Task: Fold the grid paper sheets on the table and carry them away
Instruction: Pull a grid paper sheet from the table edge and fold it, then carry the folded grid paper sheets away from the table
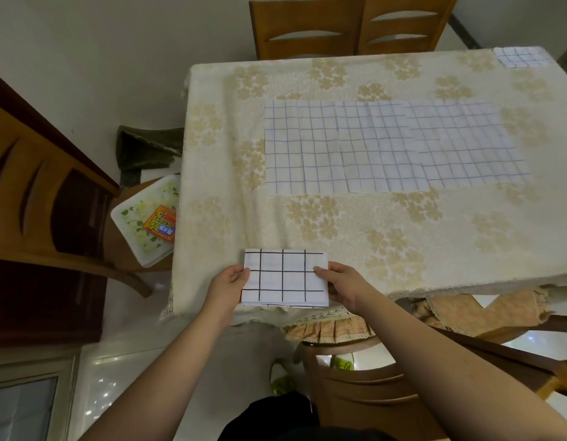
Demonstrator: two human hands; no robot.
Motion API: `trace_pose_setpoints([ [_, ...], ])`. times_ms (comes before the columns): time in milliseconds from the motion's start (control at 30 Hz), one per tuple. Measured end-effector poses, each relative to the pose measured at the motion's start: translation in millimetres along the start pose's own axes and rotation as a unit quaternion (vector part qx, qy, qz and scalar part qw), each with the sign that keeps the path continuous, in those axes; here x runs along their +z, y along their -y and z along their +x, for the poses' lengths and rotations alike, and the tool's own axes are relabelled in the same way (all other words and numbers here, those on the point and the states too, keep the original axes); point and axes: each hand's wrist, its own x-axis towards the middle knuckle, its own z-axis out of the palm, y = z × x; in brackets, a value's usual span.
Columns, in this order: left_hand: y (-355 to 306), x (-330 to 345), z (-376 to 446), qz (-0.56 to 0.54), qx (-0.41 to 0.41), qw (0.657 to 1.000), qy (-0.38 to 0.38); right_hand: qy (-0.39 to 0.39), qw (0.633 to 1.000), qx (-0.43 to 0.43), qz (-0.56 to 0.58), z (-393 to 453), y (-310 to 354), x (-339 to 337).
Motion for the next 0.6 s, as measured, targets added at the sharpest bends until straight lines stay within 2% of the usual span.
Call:
trace_pose_setpoints([
  [300, -19, 3, -24, -0.006, 0.024, 0.998, 0.050, -0.044, 0.997, -0.064, 0.015, -42, 3, -8],
  [600, -30, 43, -50, 0.042, 0.058, 0.989, 0.128, -0.096, 0.992, -0.075, 0.039, -109, -5, -50],
])
